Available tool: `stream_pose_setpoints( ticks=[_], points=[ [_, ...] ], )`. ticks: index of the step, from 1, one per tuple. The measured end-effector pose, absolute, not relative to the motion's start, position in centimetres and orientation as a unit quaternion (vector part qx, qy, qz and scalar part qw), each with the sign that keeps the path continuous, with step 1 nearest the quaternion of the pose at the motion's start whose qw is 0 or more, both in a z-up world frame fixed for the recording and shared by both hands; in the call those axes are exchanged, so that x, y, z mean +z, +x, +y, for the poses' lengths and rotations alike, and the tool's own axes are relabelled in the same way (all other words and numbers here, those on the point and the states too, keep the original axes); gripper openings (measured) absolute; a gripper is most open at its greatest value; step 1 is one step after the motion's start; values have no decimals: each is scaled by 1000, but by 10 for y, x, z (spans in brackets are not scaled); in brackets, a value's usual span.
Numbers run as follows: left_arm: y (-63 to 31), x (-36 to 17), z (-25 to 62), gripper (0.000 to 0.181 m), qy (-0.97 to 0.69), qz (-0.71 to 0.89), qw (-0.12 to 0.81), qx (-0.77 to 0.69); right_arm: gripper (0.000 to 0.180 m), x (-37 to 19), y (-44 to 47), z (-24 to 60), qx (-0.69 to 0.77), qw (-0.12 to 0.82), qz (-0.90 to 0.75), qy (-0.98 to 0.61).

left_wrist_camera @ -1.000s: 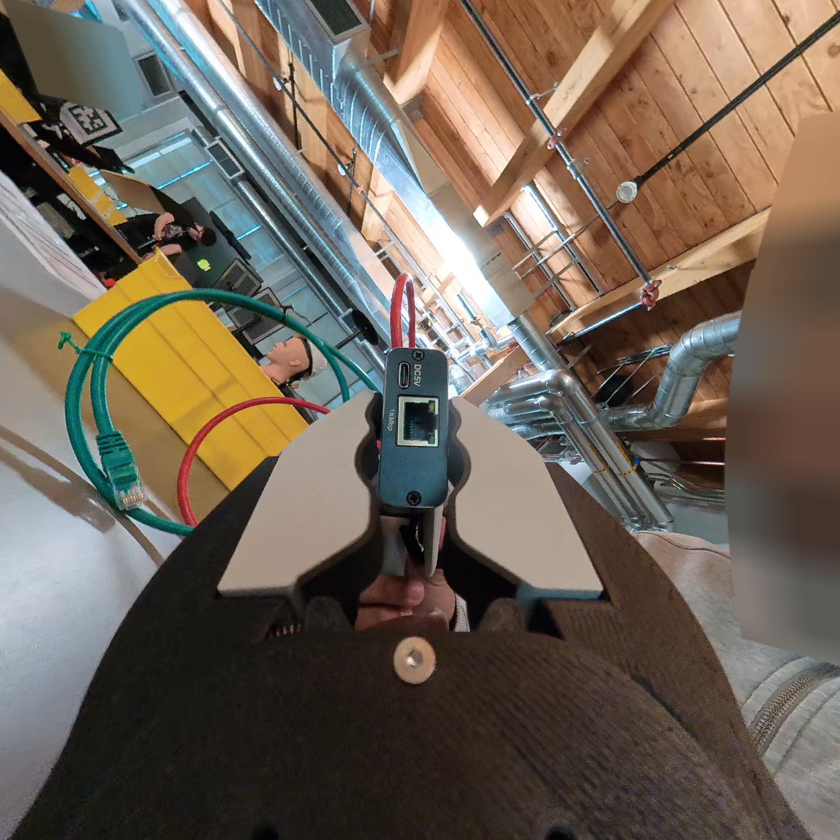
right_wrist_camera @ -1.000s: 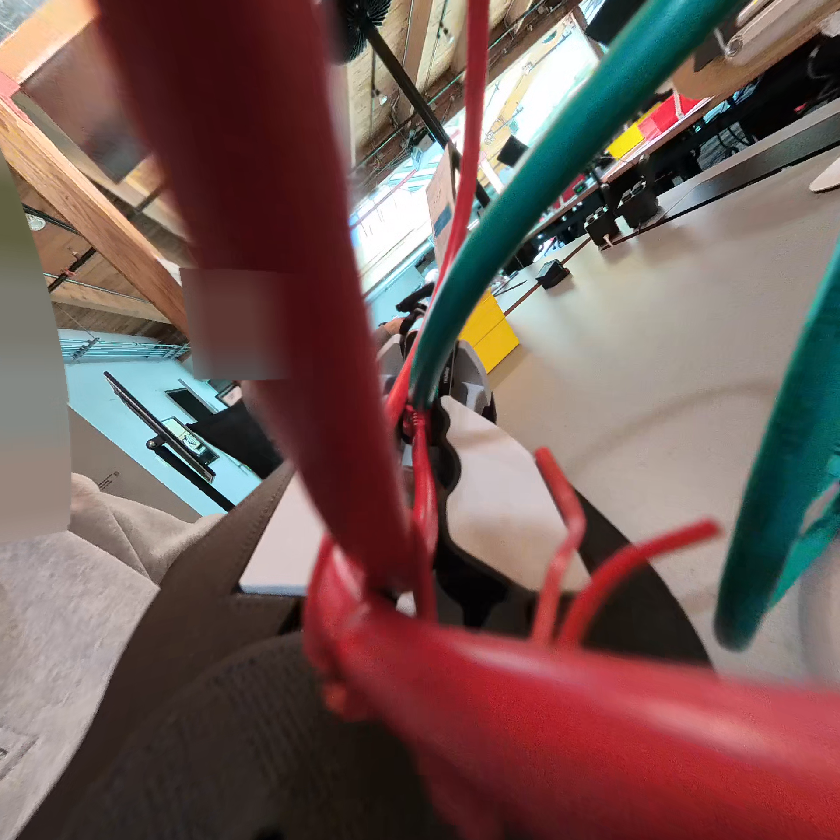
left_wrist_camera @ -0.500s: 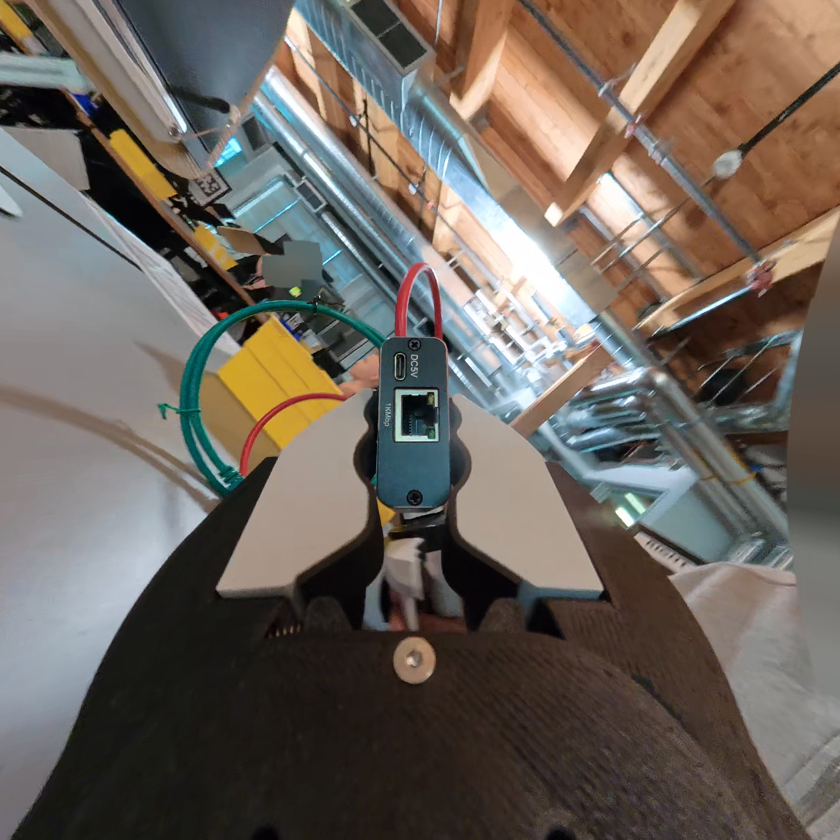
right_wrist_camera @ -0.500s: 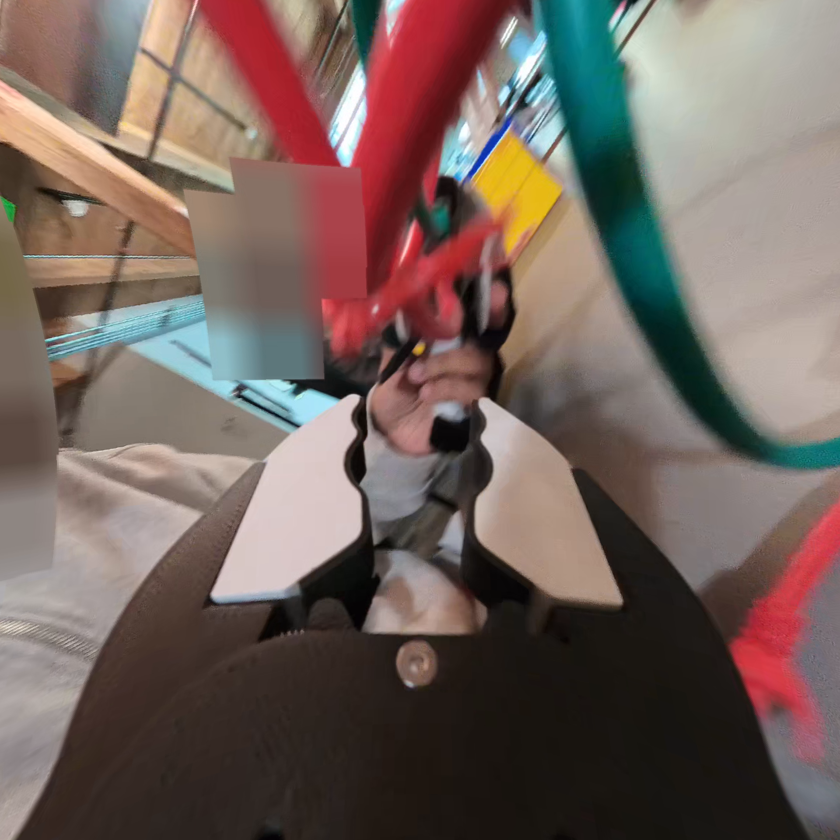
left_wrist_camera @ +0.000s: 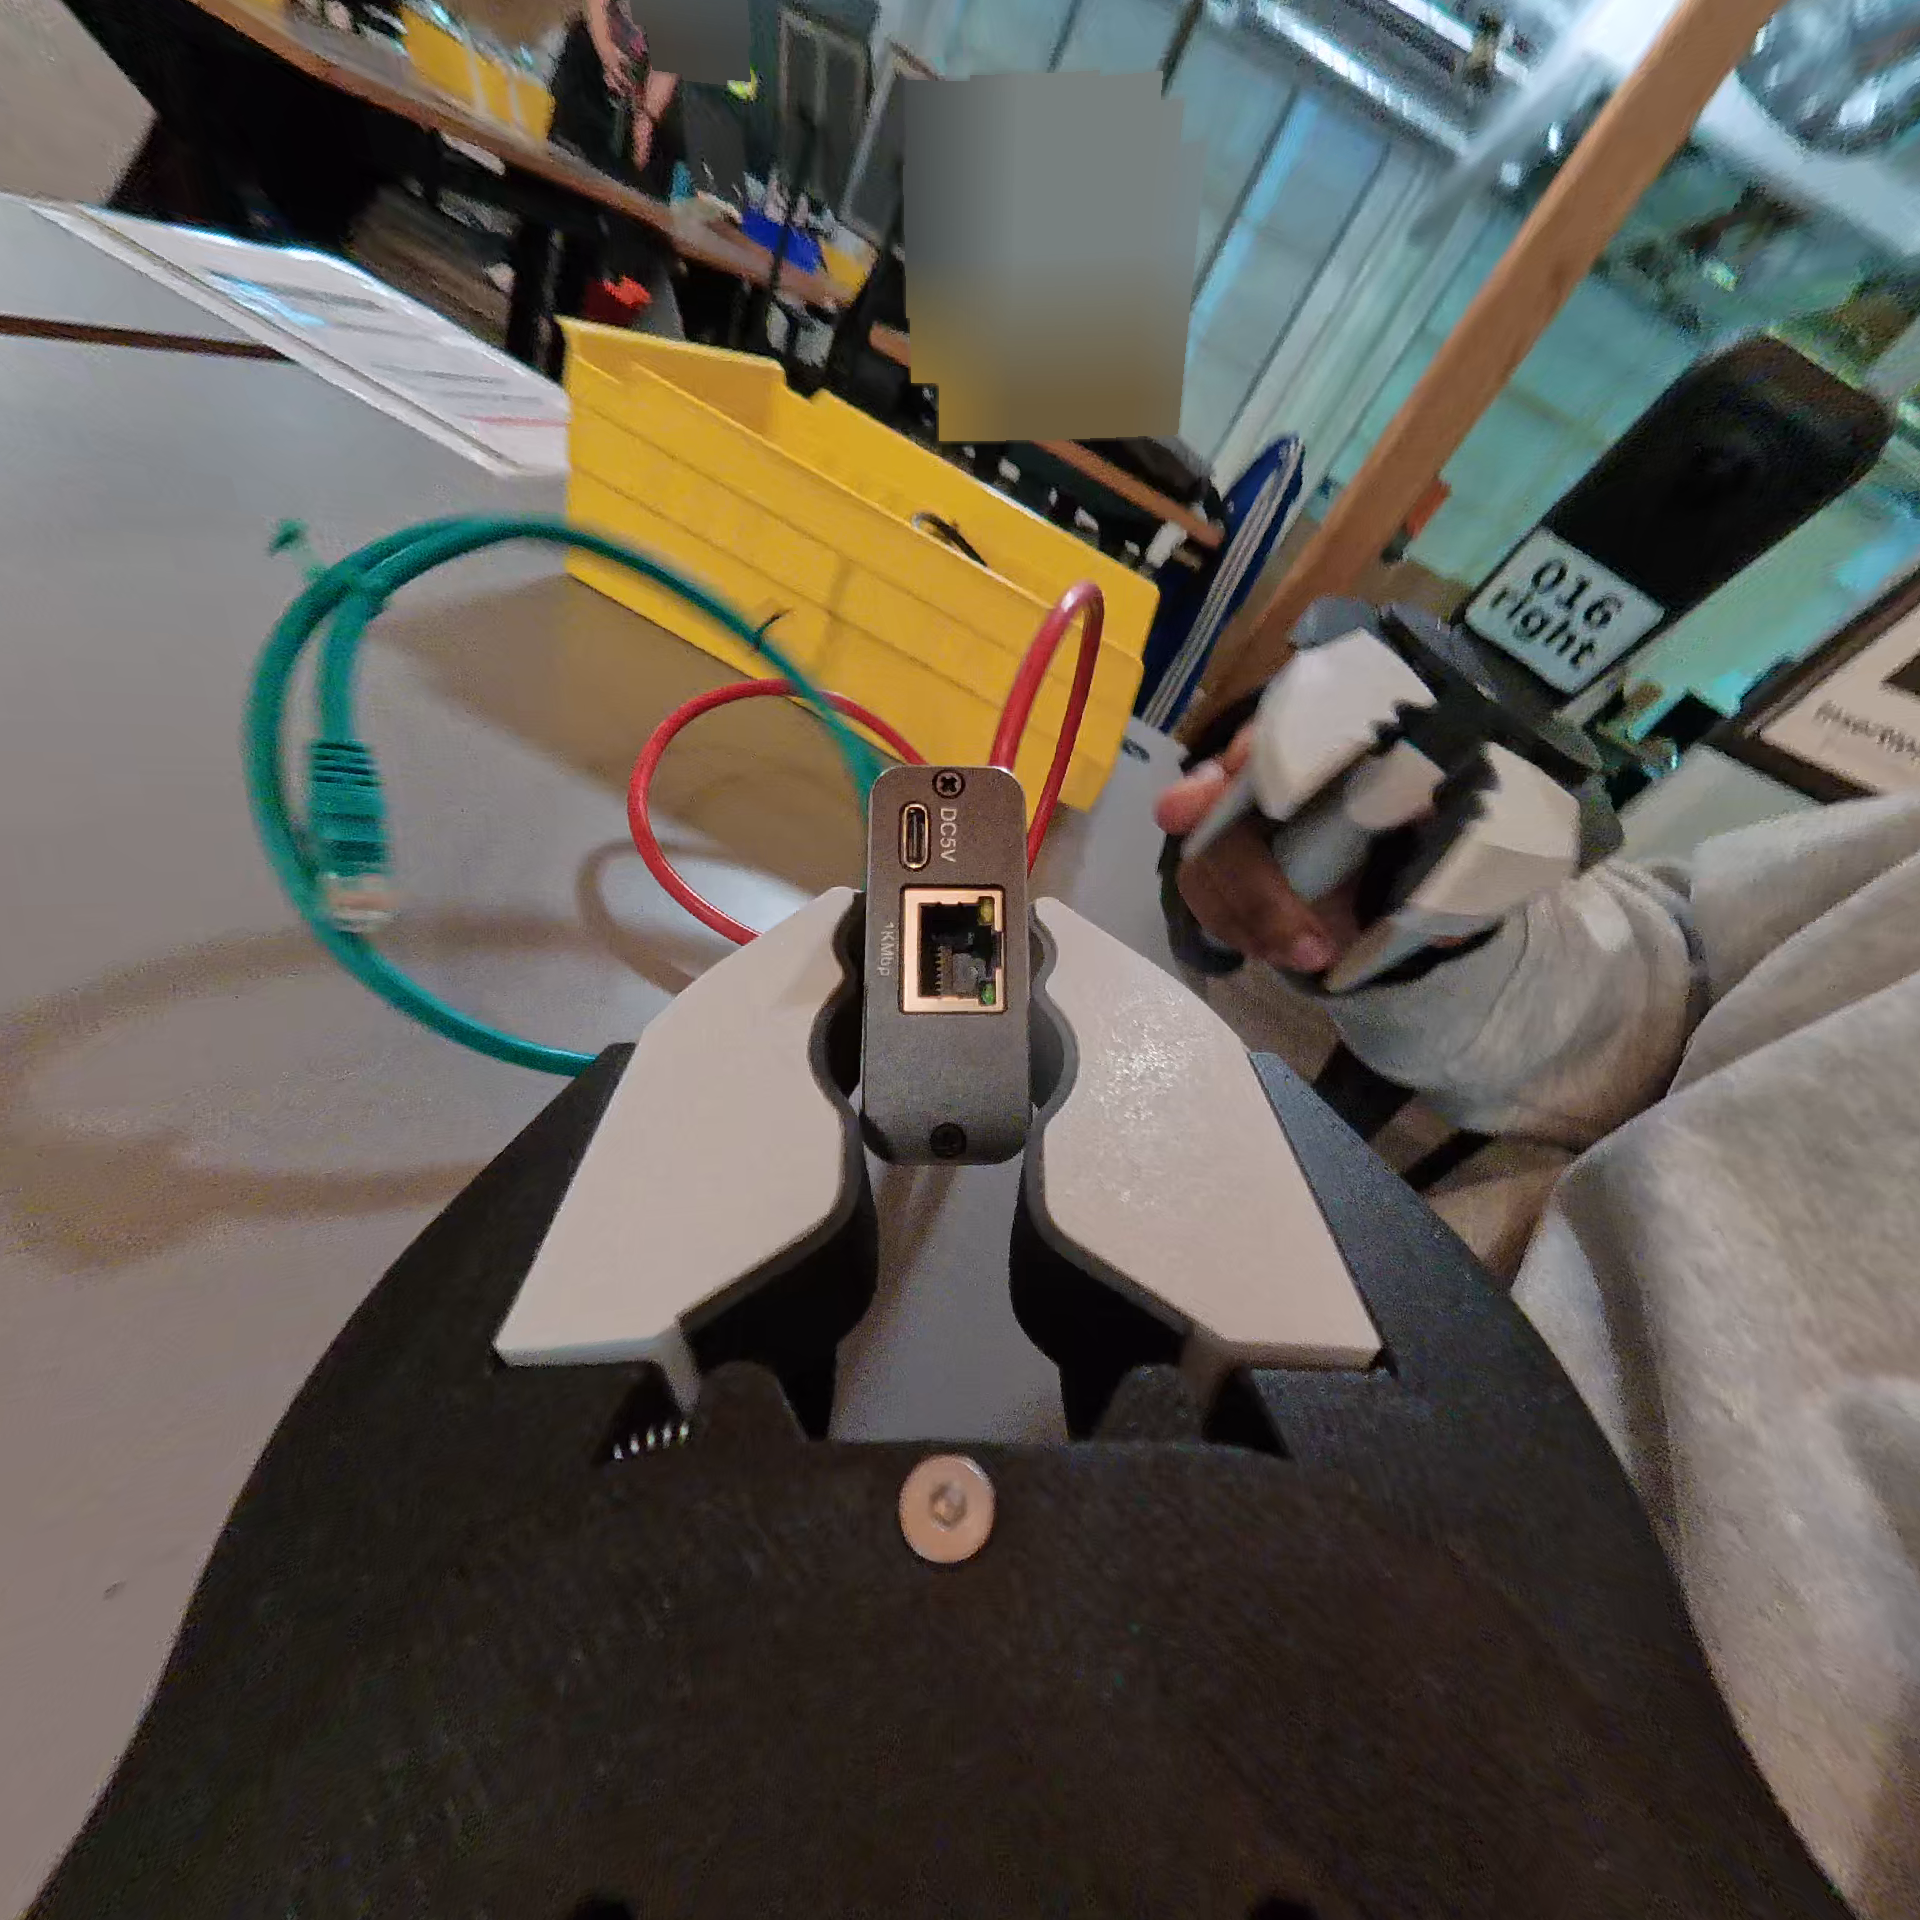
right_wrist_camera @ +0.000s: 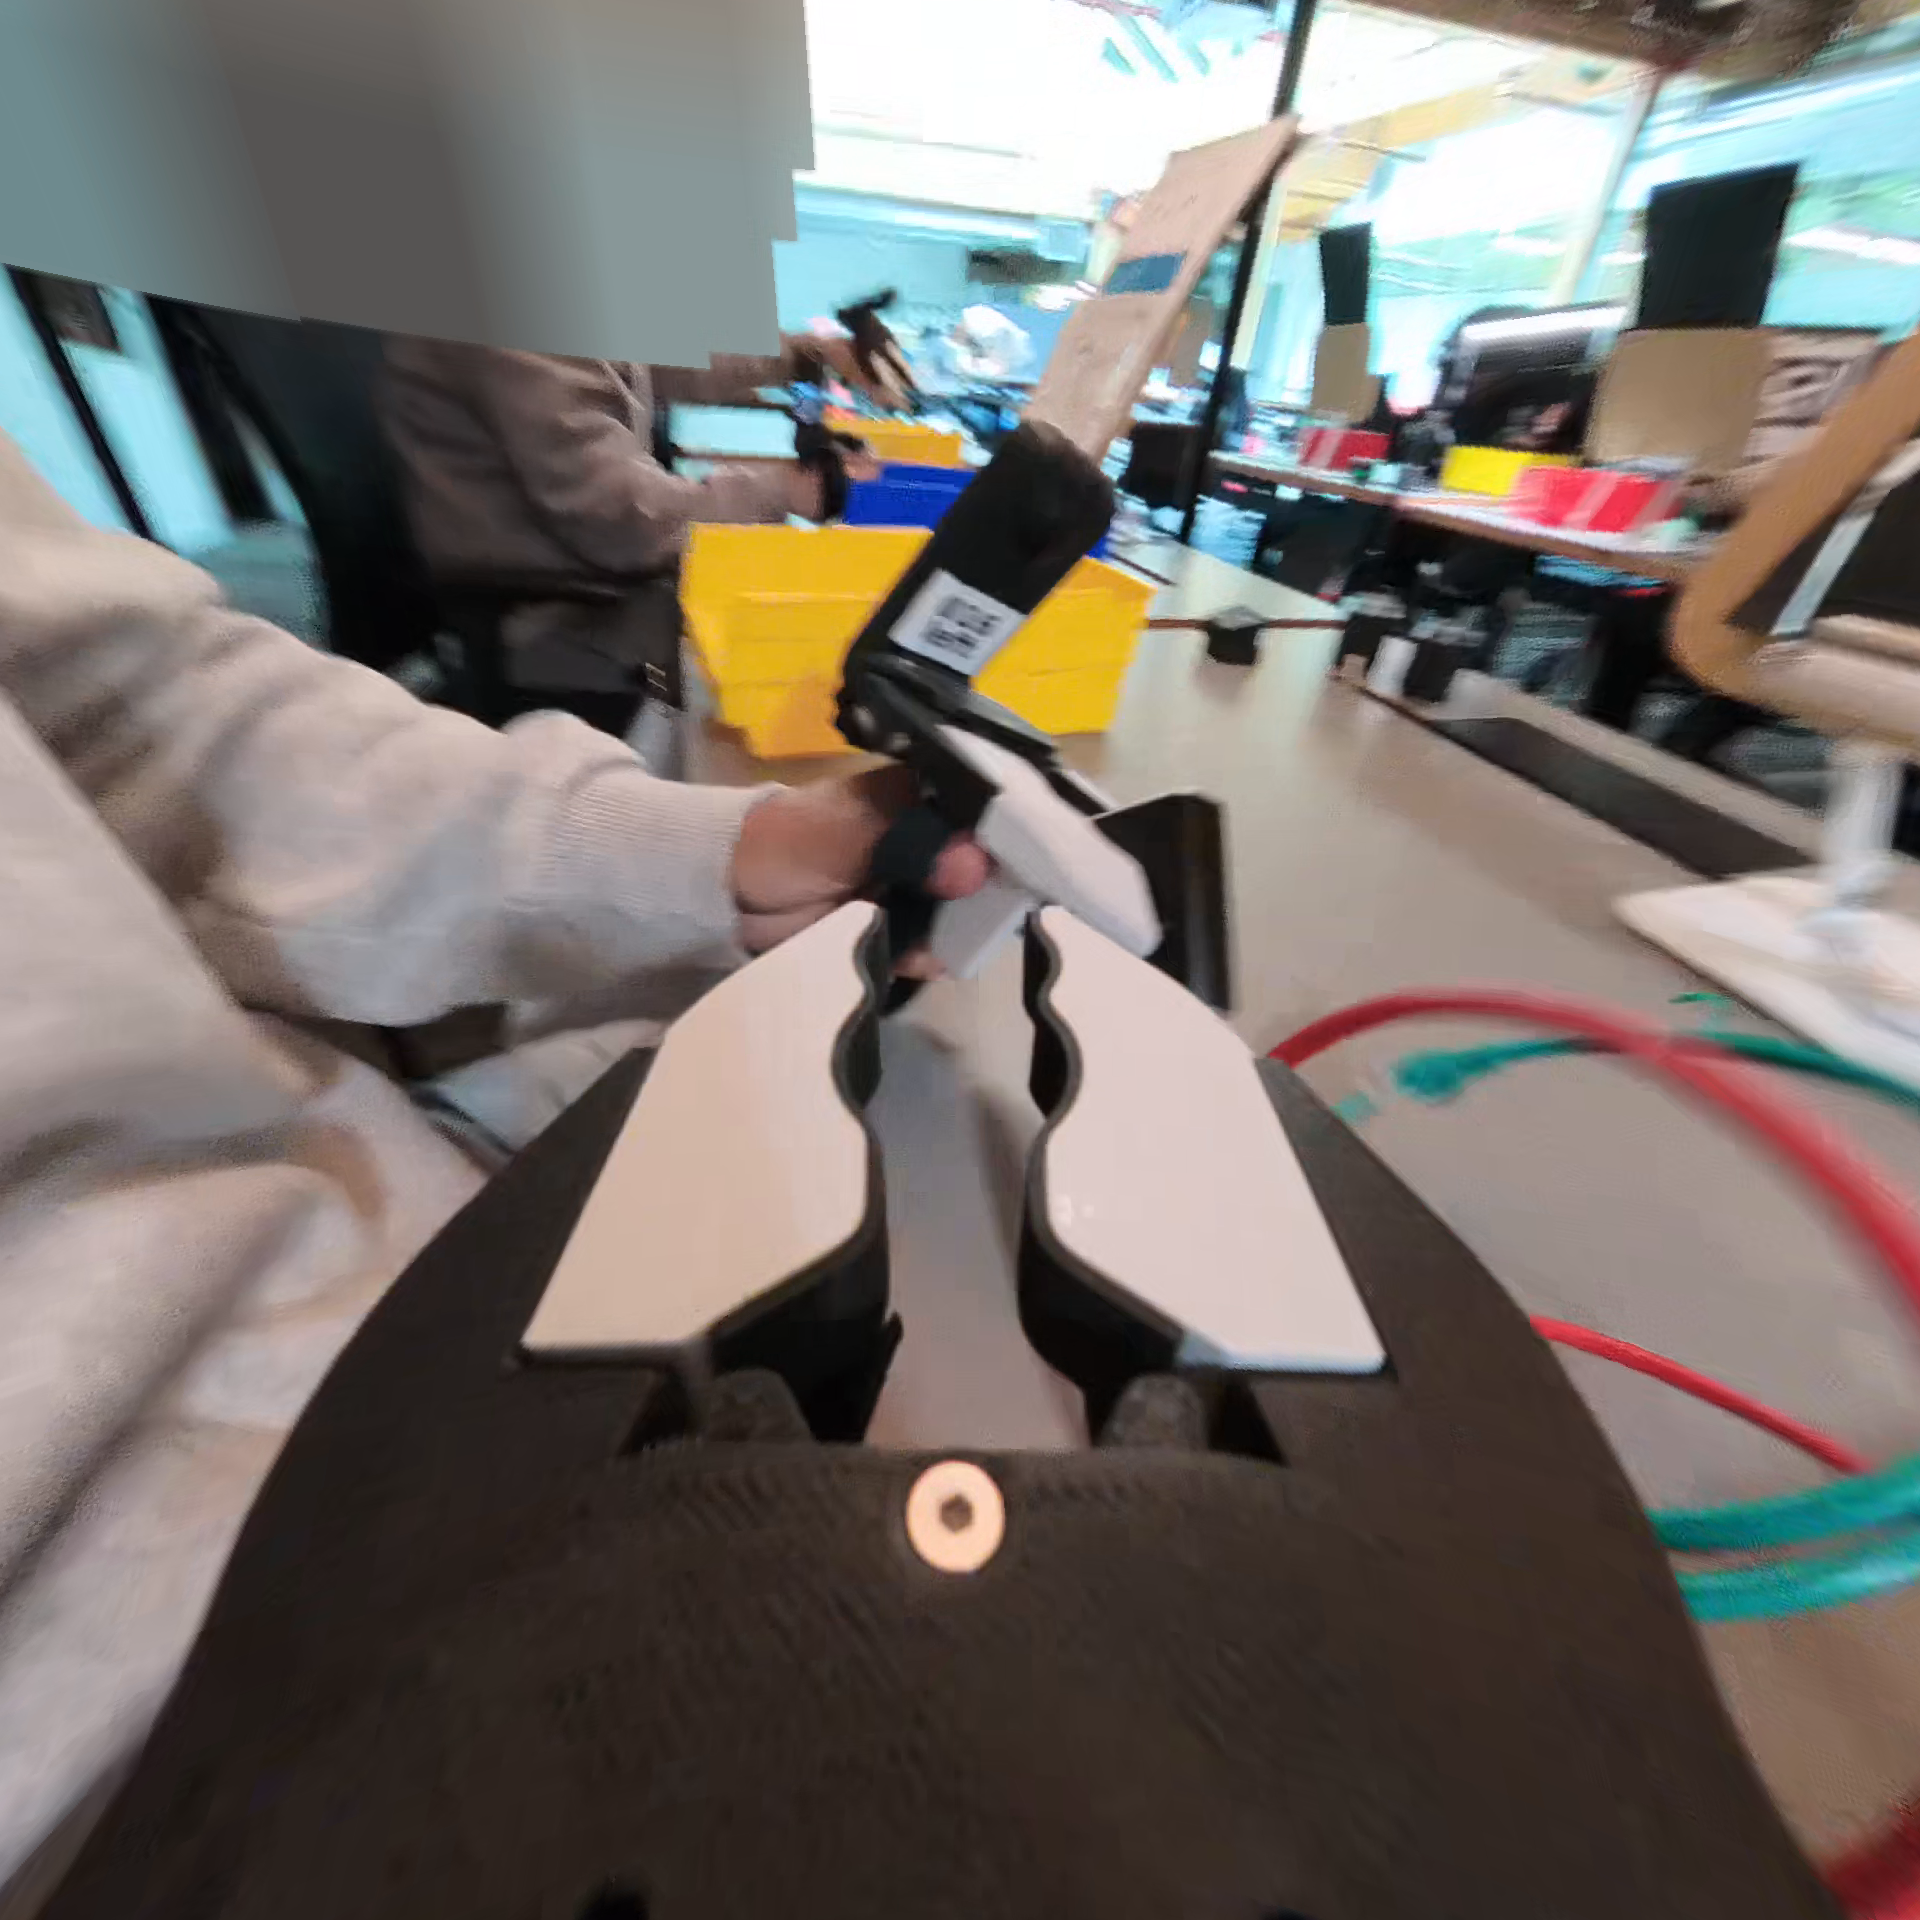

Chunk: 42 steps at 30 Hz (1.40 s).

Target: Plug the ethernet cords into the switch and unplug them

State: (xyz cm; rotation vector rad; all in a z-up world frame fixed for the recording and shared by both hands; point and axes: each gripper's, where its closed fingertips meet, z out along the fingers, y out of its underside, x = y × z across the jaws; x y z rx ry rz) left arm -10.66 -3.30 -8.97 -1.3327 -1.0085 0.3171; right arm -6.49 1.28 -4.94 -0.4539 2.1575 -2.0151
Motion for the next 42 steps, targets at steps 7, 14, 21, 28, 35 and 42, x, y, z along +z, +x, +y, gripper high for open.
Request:
stream_pose_setpoints(
  ticks=[7, 14, 21, 28, 35, 42],
  points=[
    [-94, -82, -9, 26, -602, -390, 694, 69, 24, -91, -90, 11, -584, 77, 799, -121],
    [-91, -82, 1, 26, -601, -378, 703, 47, 22, -106, -85, 9, -555, 128, 815, -104],
    [-91, -80, 1, 26, -591, -380, 711, 39, 15, -103, -84, 9, -560, 216, 798, -60],
    [-91, -78, 2, 26, -585, -376, 718, 34, 15, -104, -83, 9, -553, 277, 785, -35],
    [-91, -78, 2, 26, -580, -379, 720, 35, 15, -104, -83, 8, -549, 315, 774, -18],
    [-92, -82, 1, 26, -583, -386, 714, 31, 16, -107, -83, 6, -538, 344, 770, -3]
  ],
)
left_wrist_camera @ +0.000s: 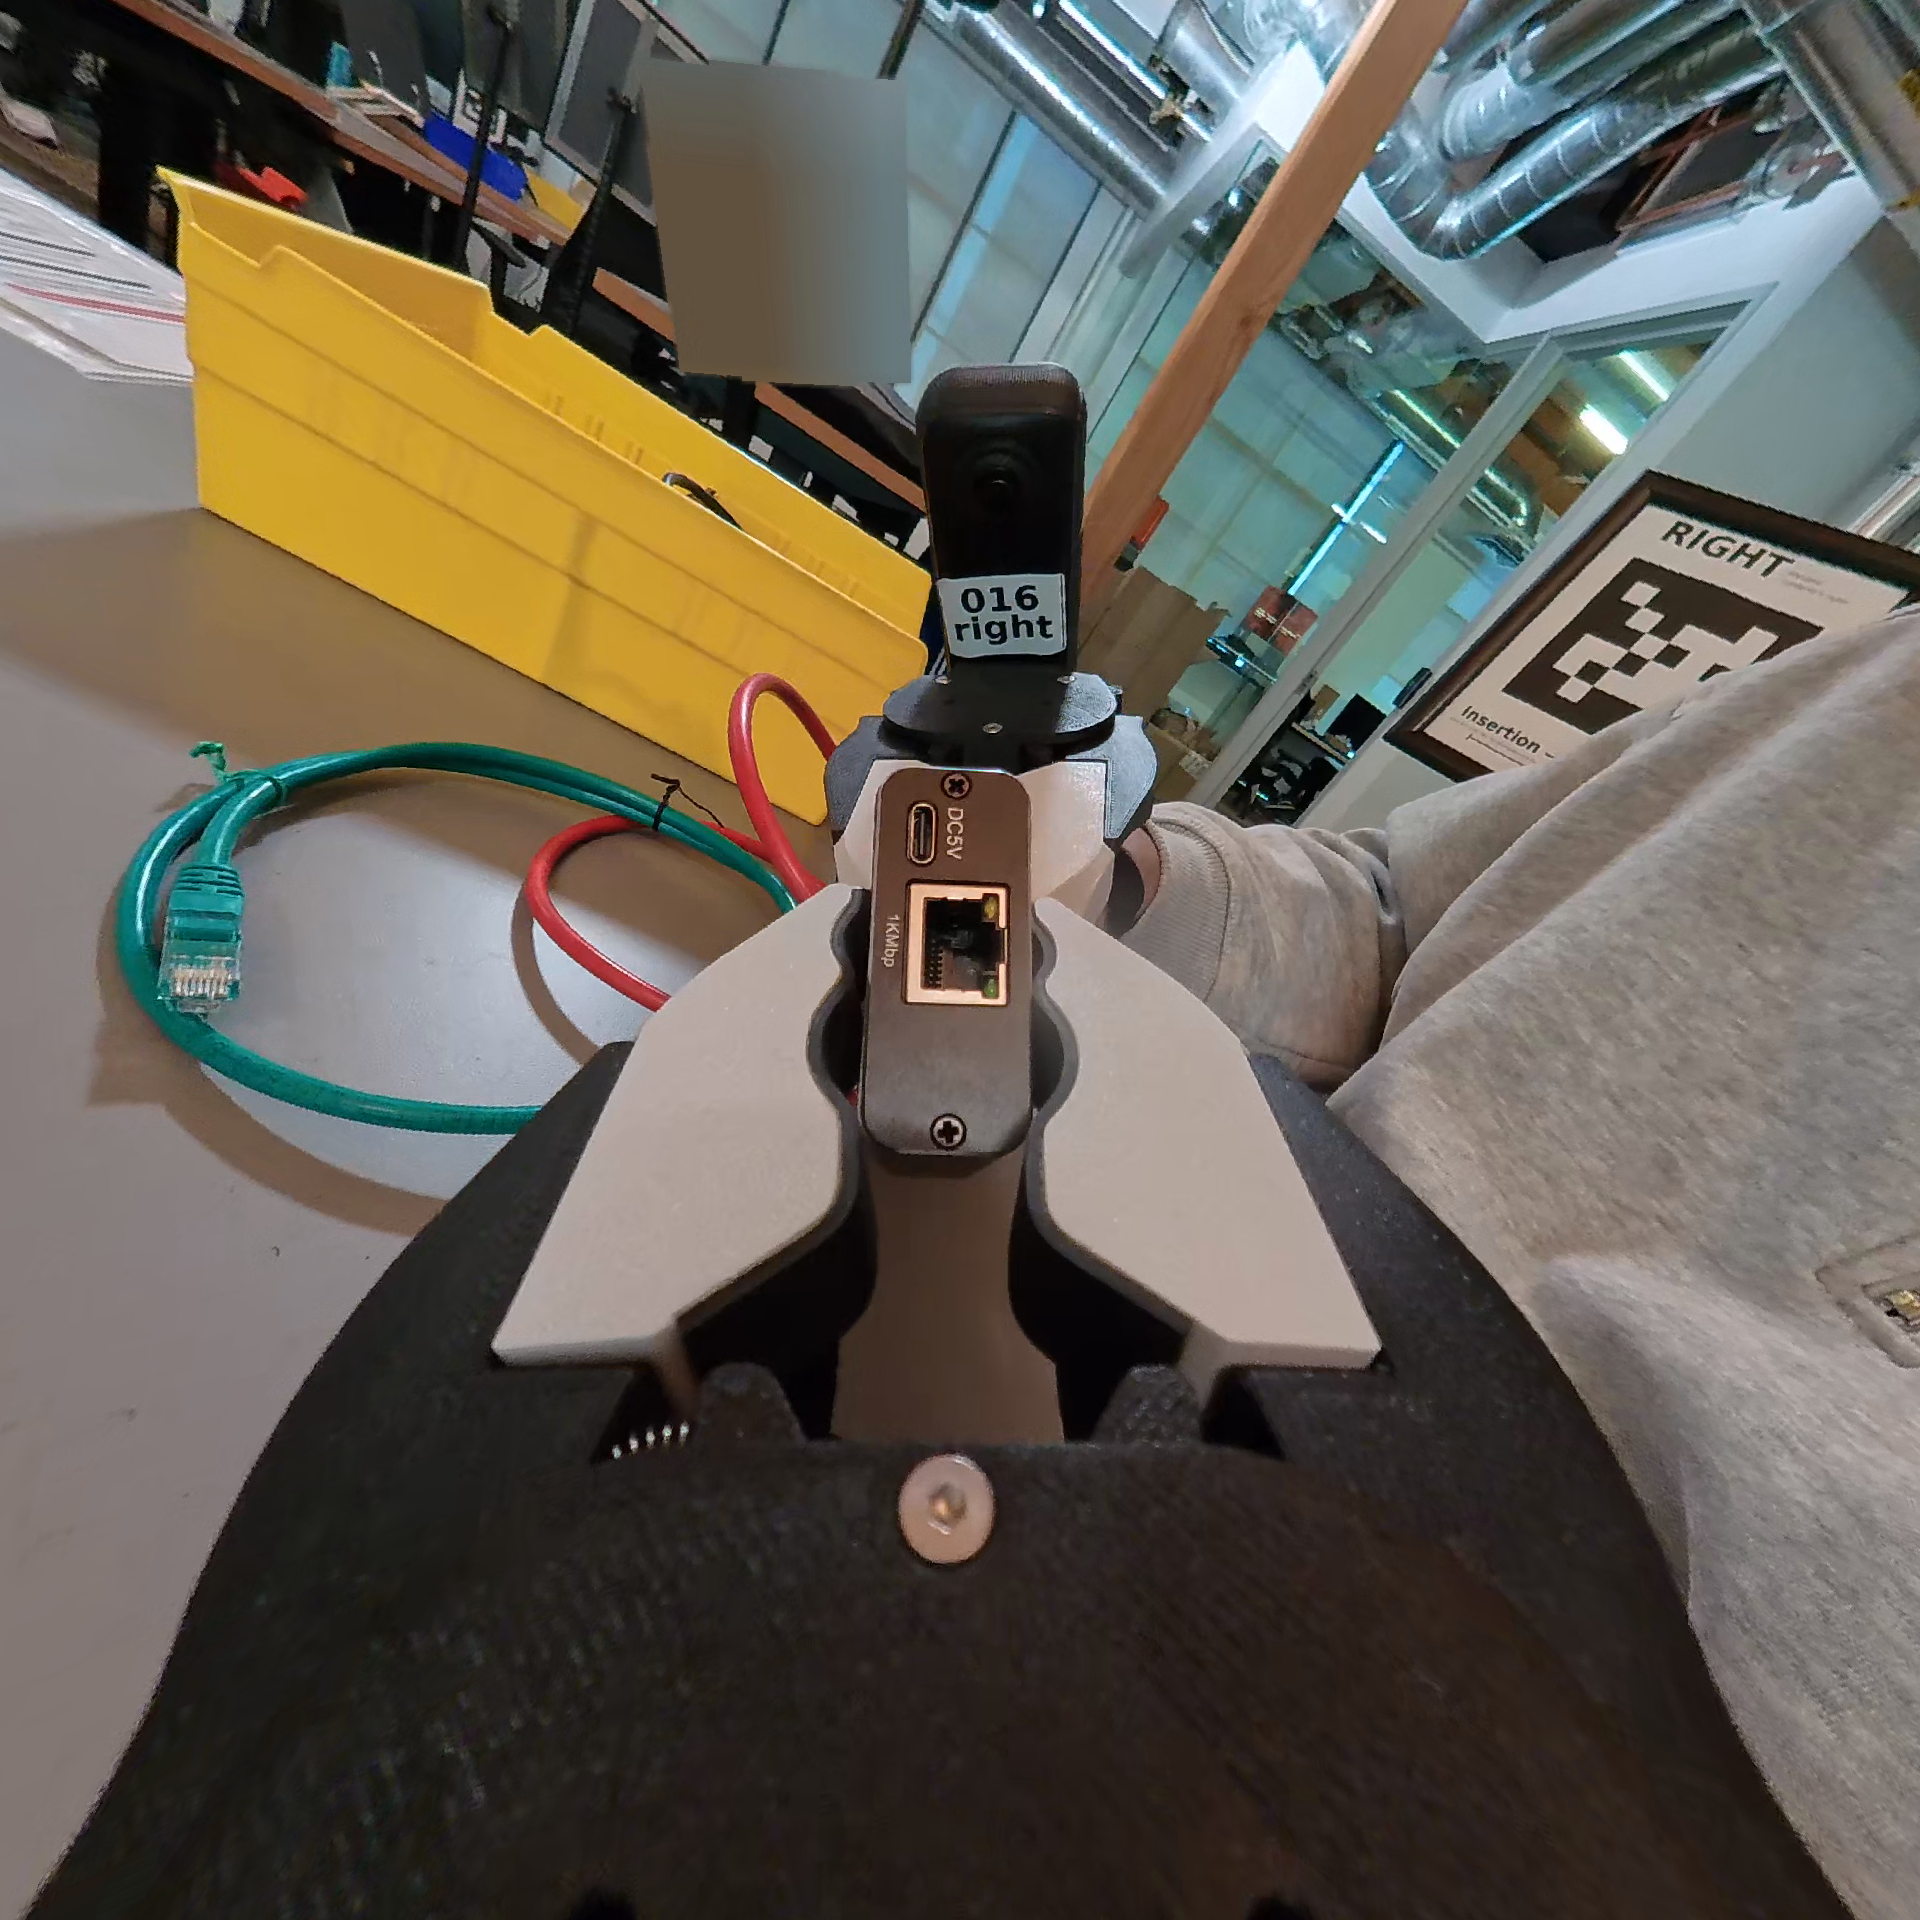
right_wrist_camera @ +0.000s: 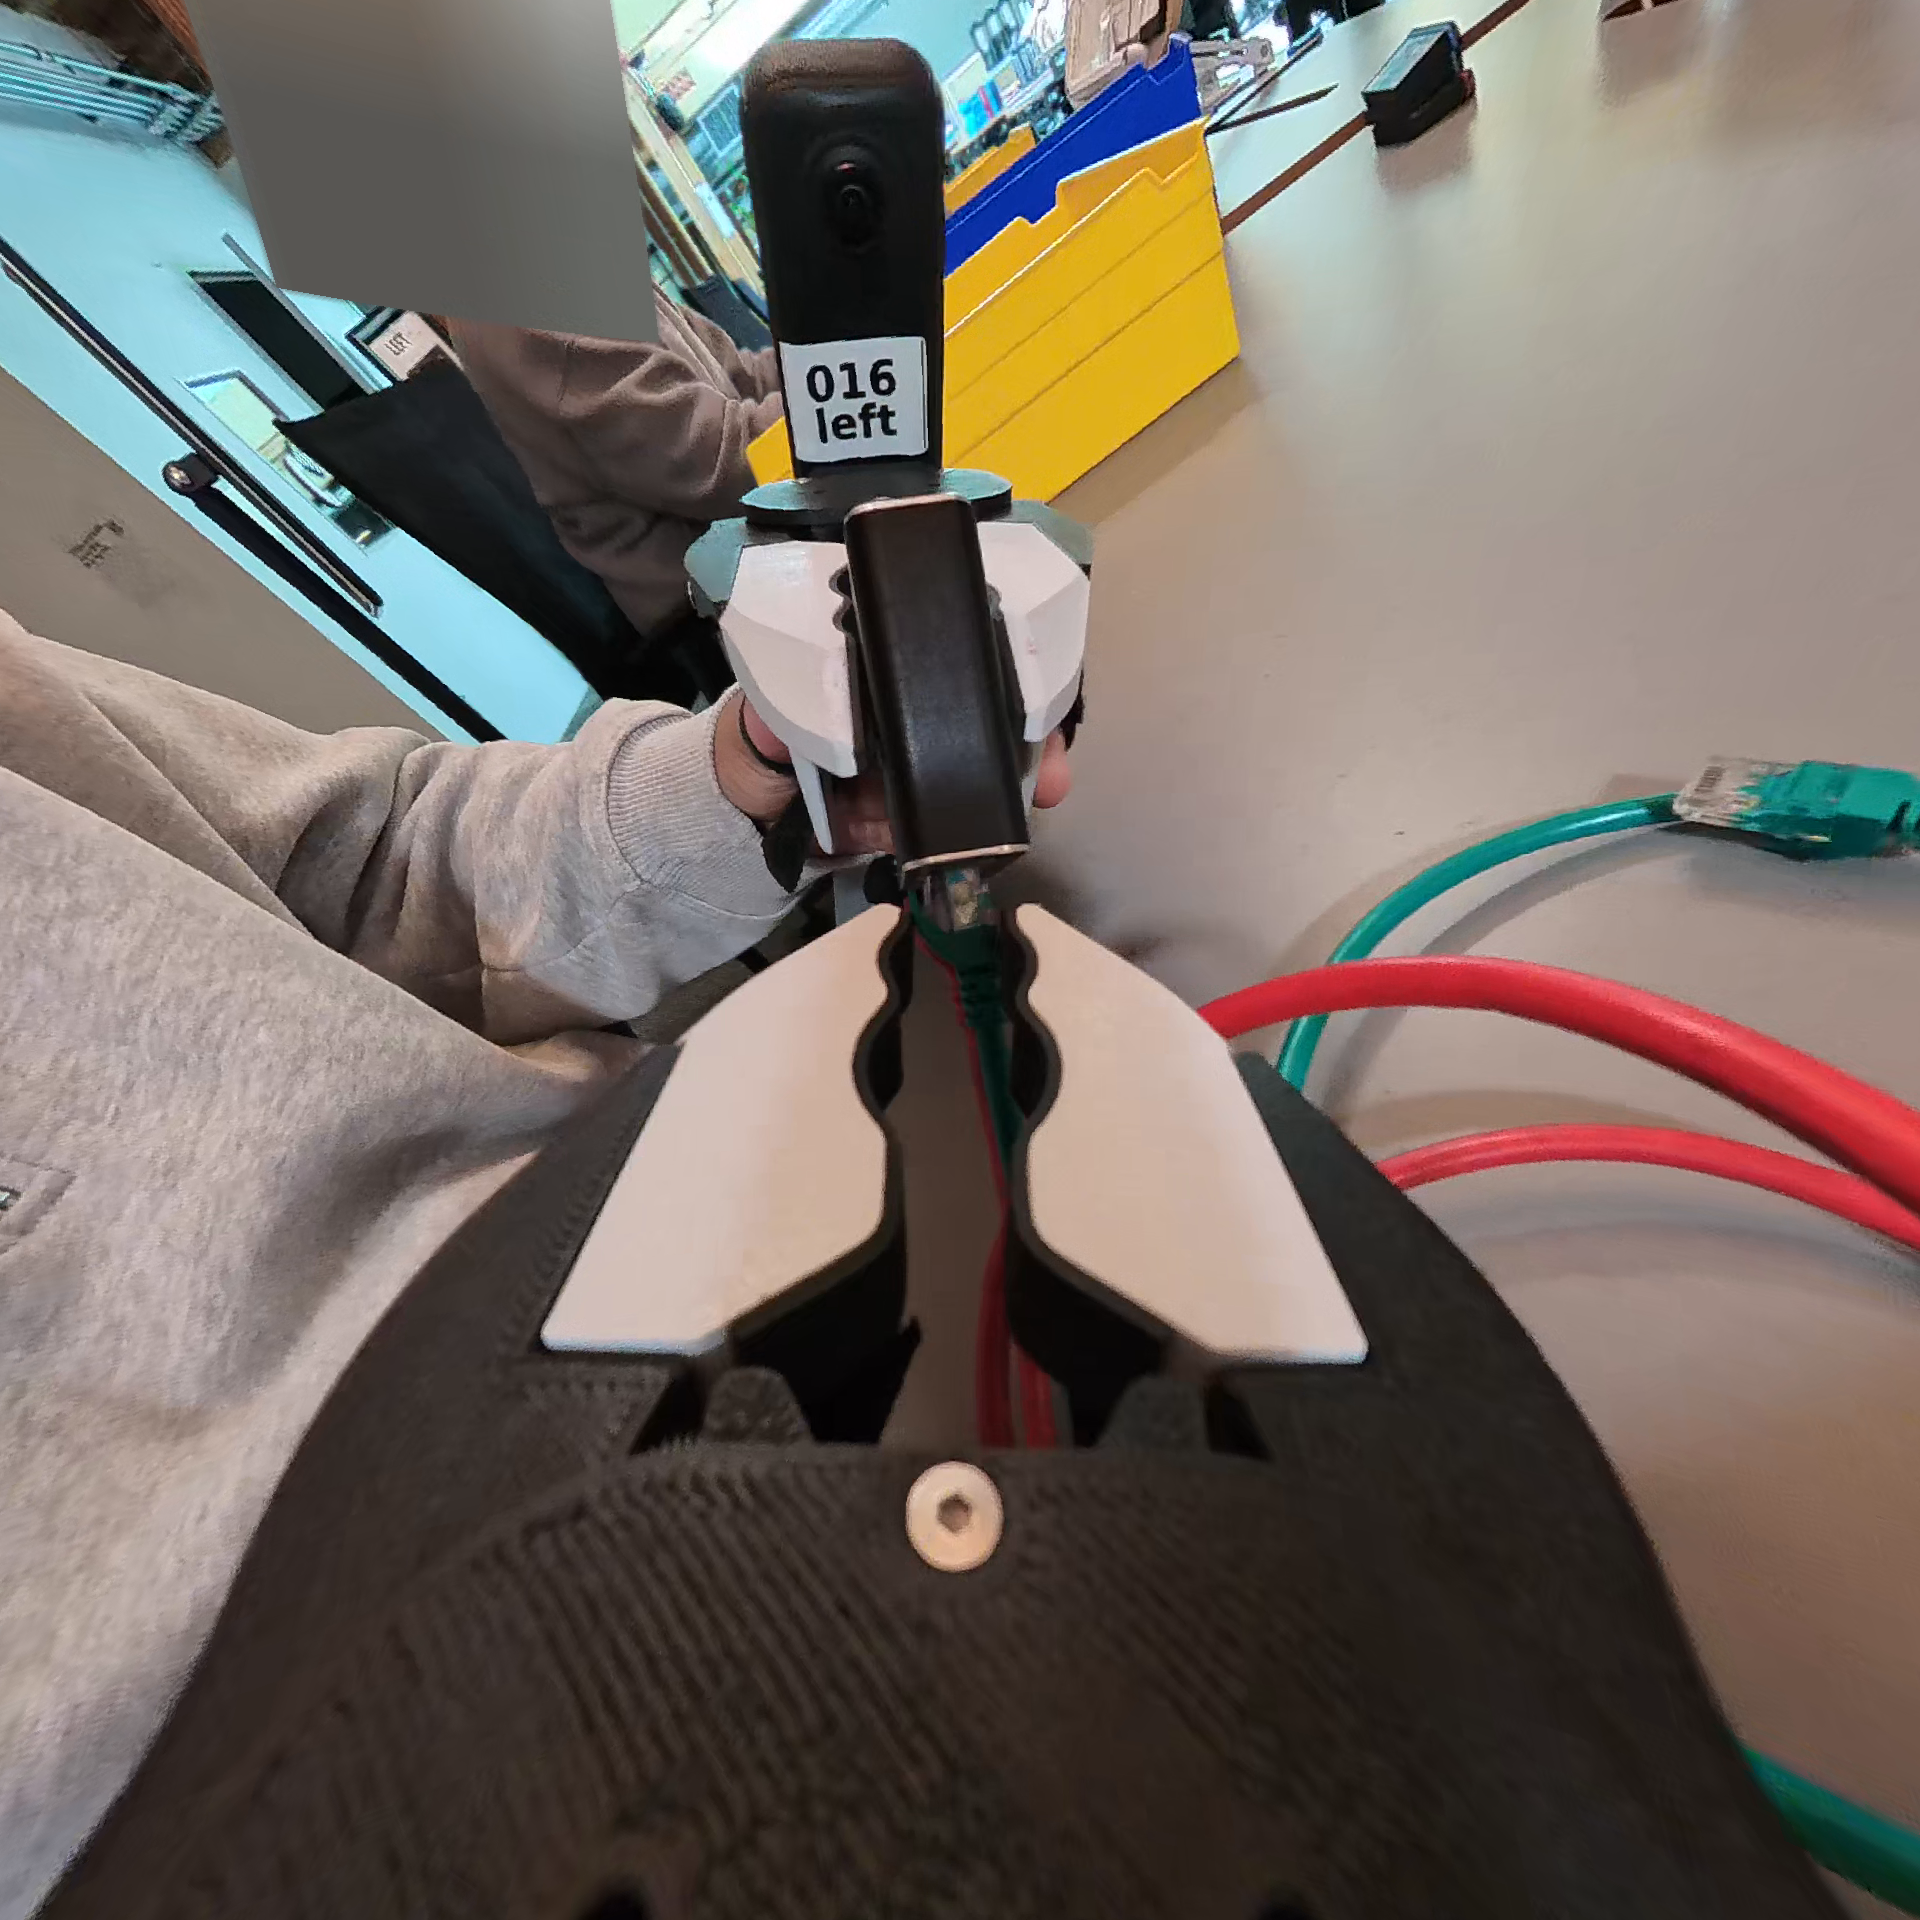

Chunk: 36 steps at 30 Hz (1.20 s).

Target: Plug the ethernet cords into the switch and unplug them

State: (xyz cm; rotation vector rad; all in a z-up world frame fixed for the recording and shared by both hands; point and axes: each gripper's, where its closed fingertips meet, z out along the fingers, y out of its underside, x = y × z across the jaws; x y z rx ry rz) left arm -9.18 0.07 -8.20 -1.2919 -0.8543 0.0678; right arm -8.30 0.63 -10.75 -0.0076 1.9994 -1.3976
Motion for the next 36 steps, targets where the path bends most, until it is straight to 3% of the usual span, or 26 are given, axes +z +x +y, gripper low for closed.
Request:
stream_pose_setpoints(
  ticks=[10, 12, 36],
  points=[
    [-92, -84, 3, 26, -578, -386, 719, 16, 24, -105, -81, 6, -534, 387, 752, 18],
    [-92, -83, 3, 26, -576, -387, 720, 16, 16, -105, -83, 6, -535, 382, 753, 17],
    [-94, -86, 3, 26, -563, -399, 723, 2, 16, -111, -82, 7, -540, 309, 782, -30]
  ],
)
